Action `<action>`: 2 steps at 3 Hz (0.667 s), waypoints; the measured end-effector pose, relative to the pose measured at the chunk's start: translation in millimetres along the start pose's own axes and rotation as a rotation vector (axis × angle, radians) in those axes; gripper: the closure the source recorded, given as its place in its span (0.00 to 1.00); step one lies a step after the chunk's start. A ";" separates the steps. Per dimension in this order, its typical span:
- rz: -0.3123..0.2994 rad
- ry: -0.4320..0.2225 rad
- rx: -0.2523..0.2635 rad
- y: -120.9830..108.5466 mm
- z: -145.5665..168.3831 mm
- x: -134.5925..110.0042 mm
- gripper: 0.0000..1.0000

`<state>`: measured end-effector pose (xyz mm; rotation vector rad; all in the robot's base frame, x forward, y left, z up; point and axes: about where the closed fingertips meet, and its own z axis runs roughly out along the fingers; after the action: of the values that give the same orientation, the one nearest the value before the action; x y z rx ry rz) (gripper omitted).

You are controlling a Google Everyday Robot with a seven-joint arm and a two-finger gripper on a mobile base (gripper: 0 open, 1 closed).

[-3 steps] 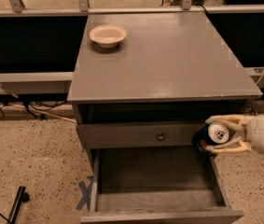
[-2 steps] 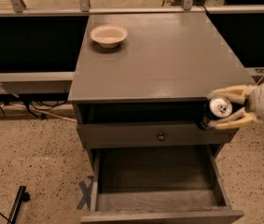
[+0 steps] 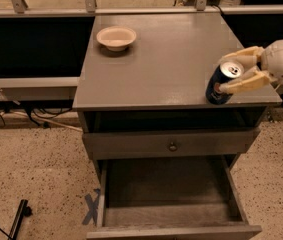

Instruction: Pick pepsi can from middle drawer and place on counter

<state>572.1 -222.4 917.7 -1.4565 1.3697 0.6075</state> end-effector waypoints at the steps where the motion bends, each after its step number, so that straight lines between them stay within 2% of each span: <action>1: 0.097 -0.028 0.076 -46.0 -0.3 1.7 1.00; 2: 0.219 0.042 0.206 -81.0 -7.0 15.8 1.00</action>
Offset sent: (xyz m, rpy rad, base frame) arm 0.1429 -0.0515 -0.0154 0.0624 0.2103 -0.6511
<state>649.7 -247.4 932.5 -1.1702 1.5887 0.5575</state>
